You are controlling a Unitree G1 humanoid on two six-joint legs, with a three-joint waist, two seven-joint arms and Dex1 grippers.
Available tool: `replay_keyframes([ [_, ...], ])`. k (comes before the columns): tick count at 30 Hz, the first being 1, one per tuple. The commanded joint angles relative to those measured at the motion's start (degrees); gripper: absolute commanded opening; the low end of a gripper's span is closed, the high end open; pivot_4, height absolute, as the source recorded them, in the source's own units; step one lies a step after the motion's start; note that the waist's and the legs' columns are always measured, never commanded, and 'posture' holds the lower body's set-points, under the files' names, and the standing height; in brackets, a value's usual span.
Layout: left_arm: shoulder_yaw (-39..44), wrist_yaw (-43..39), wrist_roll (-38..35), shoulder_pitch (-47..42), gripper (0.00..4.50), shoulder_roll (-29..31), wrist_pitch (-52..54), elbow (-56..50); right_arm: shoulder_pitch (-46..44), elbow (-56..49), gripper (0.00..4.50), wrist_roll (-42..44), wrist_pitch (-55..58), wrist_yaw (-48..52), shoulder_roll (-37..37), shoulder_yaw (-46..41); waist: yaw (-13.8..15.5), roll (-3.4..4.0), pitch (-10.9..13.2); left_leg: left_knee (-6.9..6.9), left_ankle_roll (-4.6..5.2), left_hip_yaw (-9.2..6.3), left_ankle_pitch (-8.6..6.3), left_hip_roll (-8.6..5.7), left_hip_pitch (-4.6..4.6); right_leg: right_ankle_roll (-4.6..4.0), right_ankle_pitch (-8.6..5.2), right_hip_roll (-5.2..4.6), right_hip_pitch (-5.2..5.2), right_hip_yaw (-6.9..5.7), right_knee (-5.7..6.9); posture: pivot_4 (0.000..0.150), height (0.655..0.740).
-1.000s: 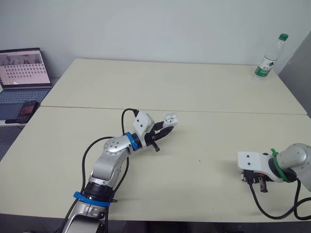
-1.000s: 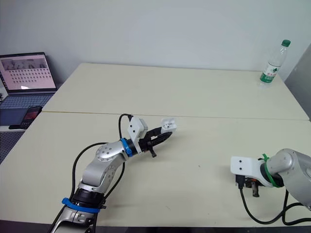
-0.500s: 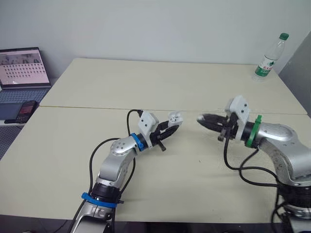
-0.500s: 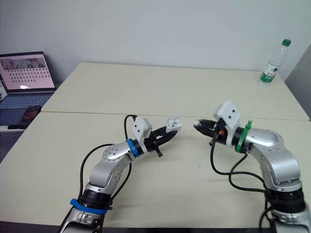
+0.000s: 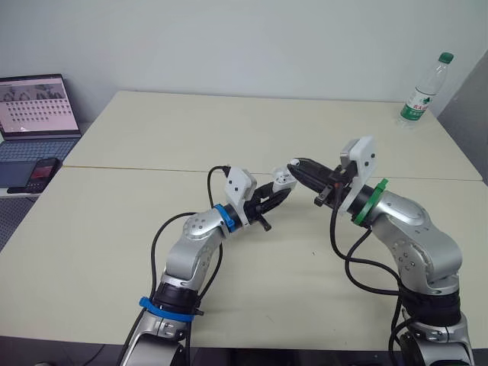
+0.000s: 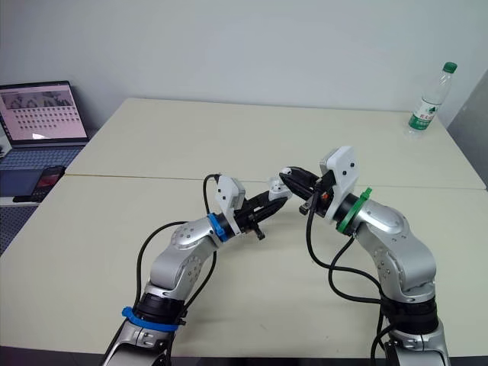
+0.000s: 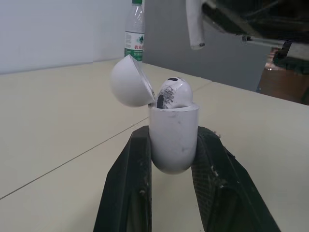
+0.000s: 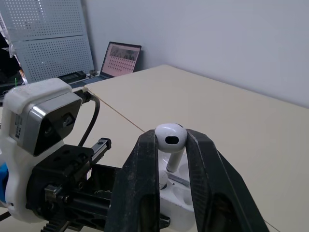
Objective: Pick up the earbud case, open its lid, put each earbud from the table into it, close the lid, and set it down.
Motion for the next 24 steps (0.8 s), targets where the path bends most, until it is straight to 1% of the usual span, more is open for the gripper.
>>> replay_keyframes([
  [1,0.51,0.02,-1.41,-0.93,0.74,0.04,0.12,-3.03,-0.12,0.05,0.53,-0.31,-2.86,-0.43,-0.26,0.02,0.0,0.0,0.0,0.0,0.0,0.02,0.0,0.0,0.0,0.0,0.0,0.0,0.0,0.0,0.0,0.15,0.7362],
  [14,0.9,-1.0,-3.28,-0.46,0.74,0.05,-0.4,-4.03,1.82,3.38,0.53,-3.14,-6.62,-0.3,-1.85,1.98,0.0,0.0,0.0,0.0,0.0,0.0,0.0,0.01,0.0,0.0,0.0,0.01,0.0,0.0,-0.01,0.15,0.7362],
  [21,0.92,-1.76,-3.99,-0.51,0.74,-0.1,-0.43,-4.38,2.48,3.8,0.53,-3.36,-5.9,-0.64,-2.92,2.7,0.0,0.0,0.0,0.0,0.0,0.0,0.0,0.01,0.0,0.0,0.0,0.02,0.0,0.0,-0.01,0.15,0.7362],
  [24,1.02,-1.82,-3.88,-0.53,0.74,0.08,-0.52,-4.19,2.35,3.51,1.45,-1.67,-4.8,-0.24,-3.15,1.76,0.0,0.0,0.0,0.0,0.0,0.0,0.0,0.01,0.0,0.0,0.0,0.02,0.0,0.0,-0.01,0.15,0.7362],
])
